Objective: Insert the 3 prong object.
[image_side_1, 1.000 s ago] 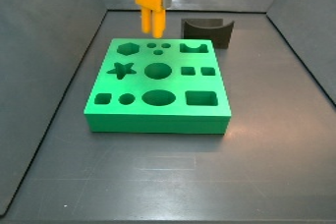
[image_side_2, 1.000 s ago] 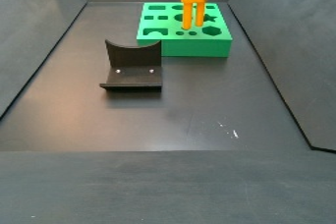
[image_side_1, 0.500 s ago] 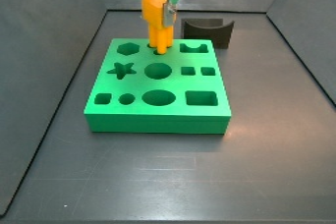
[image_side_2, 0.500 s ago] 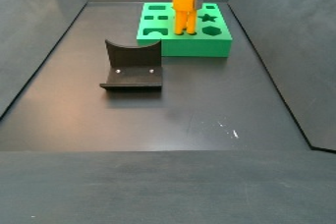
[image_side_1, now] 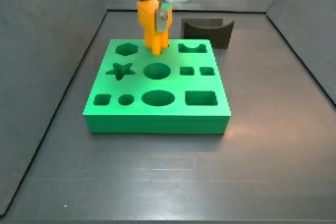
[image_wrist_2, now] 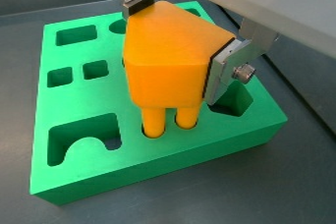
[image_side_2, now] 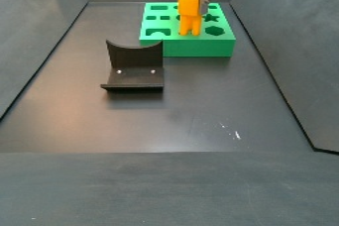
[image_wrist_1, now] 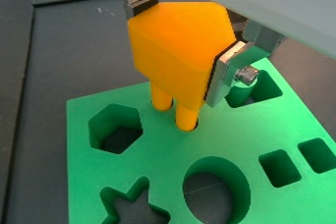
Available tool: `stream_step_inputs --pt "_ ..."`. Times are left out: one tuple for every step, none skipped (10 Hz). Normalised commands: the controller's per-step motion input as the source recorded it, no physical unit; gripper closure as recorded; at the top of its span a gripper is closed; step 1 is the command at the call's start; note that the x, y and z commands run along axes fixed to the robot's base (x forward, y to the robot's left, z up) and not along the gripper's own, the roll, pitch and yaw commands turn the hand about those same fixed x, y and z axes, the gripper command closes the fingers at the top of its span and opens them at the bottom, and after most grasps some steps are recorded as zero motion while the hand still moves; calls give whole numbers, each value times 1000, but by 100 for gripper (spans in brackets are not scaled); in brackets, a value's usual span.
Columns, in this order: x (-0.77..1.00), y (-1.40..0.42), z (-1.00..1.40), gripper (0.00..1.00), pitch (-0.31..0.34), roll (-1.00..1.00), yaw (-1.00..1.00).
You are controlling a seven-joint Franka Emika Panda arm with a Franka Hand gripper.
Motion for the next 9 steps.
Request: stream_step_inputs --pt "66 0 -209 100 -29 0 -143" --pt "0 0 -197 100 -59 0 -51" --pt "0 0 -291 100 -126 0 -3" --pt "0 0 -300 100 -94 6 -74" --pt "0 0 -354 100 -104 30 -97" --pt "0 0 -360 100 -107 81 -111" --pt "17 -31 -326 100 -73 133 -106" --pt "51 -26 -309 100 -43 134 -89" --pt "0 -20 -266 100 -84 87 -46"
